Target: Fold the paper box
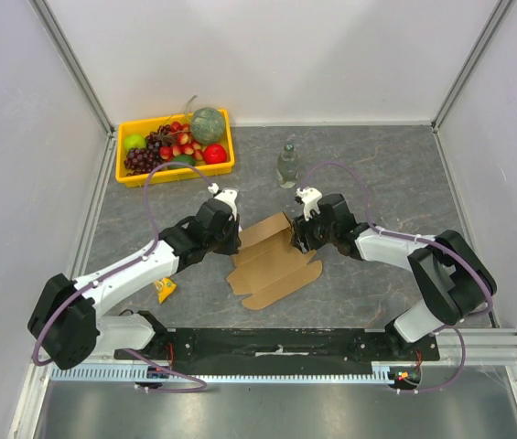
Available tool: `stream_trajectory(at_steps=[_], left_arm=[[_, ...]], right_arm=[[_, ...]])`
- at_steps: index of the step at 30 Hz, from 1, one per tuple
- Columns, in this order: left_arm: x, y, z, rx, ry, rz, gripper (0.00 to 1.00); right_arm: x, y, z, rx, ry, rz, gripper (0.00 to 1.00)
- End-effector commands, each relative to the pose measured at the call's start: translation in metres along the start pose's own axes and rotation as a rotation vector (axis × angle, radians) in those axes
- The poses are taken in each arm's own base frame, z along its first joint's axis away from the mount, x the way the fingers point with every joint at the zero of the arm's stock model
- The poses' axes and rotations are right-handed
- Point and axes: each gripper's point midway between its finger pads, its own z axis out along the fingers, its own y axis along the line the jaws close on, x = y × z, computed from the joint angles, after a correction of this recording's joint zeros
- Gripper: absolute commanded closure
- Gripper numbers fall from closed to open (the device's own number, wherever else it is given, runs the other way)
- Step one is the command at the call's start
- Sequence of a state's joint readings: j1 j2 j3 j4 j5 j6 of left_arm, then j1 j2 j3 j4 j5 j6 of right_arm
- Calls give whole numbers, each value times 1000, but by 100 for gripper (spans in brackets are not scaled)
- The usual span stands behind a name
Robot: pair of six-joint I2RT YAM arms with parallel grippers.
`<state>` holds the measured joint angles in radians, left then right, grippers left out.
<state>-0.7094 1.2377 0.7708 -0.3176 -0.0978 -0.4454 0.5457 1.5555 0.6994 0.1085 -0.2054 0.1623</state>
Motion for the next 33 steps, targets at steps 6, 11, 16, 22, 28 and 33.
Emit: stream_trajectory(at_steps=[6,11,16,22,28,33], left_arm=[[-33,-11,-26,13,-33,24,92],[-65,-21,-42,31,-99,51,89],[-107,-21,-46,-13,-180,103,83],[-142,-23,-6,-1,-179,128,81],[-148,-17,47,-27,-106,129,82],[-136,-18,85,-13,-15,126,85]], right_arm=[[-8,0,5,-5,-54,-7,39],[-7,0,9,-8,-58,-3,39],[-6,0,11,-12,-64,-3,39],[-7,1,11,-17,-78,-12,40],[-13,4,6,-35,-113,-33,40],[-18,9,4,-60,-143,-53,40]])
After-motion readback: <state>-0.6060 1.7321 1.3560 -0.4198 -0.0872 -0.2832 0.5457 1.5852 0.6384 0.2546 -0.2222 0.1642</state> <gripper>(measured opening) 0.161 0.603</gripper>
